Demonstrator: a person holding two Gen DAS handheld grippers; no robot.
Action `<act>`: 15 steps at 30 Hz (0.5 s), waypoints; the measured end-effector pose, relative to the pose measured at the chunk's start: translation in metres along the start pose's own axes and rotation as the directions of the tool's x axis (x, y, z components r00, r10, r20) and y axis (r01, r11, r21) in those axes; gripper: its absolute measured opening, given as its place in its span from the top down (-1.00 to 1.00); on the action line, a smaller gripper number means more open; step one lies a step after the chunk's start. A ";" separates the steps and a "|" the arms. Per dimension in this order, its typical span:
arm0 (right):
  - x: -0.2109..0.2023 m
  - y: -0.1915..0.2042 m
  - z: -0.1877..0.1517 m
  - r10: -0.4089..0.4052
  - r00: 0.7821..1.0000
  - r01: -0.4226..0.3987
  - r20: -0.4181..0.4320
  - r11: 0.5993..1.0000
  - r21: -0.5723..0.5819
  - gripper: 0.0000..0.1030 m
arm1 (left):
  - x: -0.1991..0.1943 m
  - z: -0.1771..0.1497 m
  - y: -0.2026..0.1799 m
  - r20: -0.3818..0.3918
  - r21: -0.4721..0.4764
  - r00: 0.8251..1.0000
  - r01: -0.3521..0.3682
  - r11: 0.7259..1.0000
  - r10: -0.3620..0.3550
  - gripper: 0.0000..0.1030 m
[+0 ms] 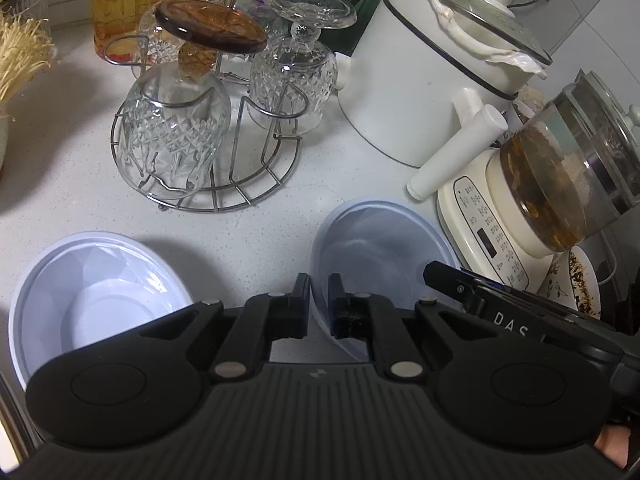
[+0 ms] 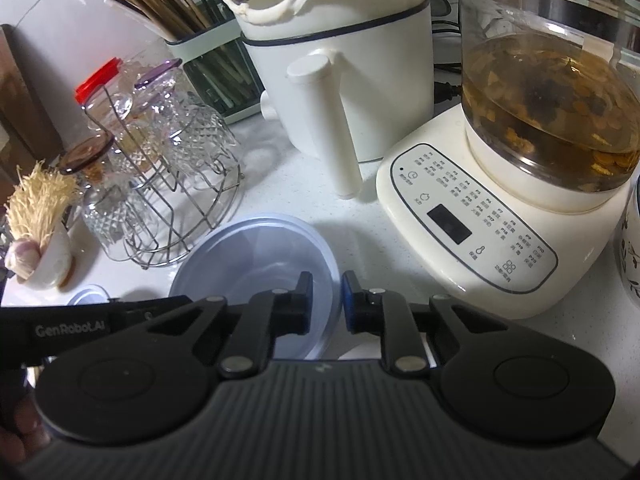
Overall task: Organize plates and bowls
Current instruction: 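Close both grippers on the second light blue bowl rim, then lift the second blue bowl and carry it over the first blue bowl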
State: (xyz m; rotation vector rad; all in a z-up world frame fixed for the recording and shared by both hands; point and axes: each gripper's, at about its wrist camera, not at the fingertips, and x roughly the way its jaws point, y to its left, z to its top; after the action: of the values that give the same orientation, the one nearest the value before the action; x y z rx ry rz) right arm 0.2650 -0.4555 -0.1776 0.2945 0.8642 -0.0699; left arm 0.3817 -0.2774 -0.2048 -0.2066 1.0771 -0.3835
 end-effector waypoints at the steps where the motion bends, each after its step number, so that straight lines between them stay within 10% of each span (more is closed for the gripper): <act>1: -0.001 0.000 0.000 0.004 1.000 -0.004 0.001 1.000 0.004 0.64 | -0.002 0.000 -0.001 -0.002 0.002 1.000 -0.001 1.000 0.001 0.79; 15: -0.055 0.008 0.003 0.026 0.998 -0.026 0.054 1.000 0.000 0.64 | -0.069 0.006 -0.028 0.053 0.070 0.998 0.012 0.997 -0.016 0.79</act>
State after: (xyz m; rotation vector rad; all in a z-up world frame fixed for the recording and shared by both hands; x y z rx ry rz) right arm 0.2331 -0.4522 -0.1326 0.3030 0.8062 -0.0534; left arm 0.3529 -0.2751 -0.1361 -0.1618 1.0089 -0.4251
